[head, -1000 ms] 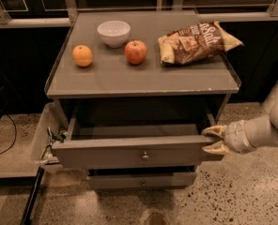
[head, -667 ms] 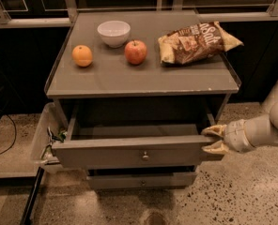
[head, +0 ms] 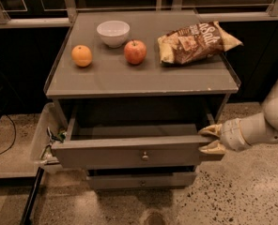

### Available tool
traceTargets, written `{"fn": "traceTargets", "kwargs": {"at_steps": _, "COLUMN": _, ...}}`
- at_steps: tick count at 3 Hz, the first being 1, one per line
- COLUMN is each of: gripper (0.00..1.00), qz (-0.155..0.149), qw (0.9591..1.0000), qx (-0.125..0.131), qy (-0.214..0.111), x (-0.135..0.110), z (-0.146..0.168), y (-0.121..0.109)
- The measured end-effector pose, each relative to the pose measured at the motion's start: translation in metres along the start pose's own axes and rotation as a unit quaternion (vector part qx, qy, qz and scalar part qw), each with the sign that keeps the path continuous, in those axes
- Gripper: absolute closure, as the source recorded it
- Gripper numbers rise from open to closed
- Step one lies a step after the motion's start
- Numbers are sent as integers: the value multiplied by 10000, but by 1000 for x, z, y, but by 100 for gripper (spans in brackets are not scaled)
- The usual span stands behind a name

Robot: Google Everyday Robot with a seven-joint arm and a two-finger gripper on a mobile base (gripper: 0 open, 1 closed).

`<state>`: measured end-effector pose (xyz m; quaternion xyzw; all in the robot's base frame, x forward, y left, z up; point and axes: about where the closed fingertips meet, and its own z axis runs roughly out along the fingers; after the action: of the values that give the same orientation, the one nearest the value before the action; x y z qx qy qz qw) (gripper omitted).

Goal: Open top drawer

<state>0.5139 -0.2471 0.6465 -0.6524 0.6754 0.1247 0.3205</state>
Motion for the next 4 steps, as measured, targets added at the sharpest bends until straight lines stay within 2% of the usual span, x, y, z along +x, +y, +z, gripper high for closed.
{"fn": "traceTargets", "kwargs": {"at_steps": 1, "gripper": 18, "qz": 0, "qw": 10000, "qx": 0, "qy": 0, "x": 1, "z": -1, "y": 0}}
{"fn": "traceTargets", "kwargs": {"at_steps": 2, "gripper": 0, "qz": -352, "qw": 9990, "qx": -262, "qy": -105, "x": -34, "z": 27, "y": 2}}
{"fn": "traceTargets", "kwargs": {"at_steps": 3, "gripper": 0, "qz": -398, "qw": 9987, "qx": -304, "qy": -129, "x": -40, "z": 31, "y": 3}}
{"fn": "traceTargets", "kwargs": {"at_steps": 4, "gripper": 14, "qz": -398, "qw": 9987, "qx": -305, "qy": -129, "x": -40, "z": 31, "y": 3}}
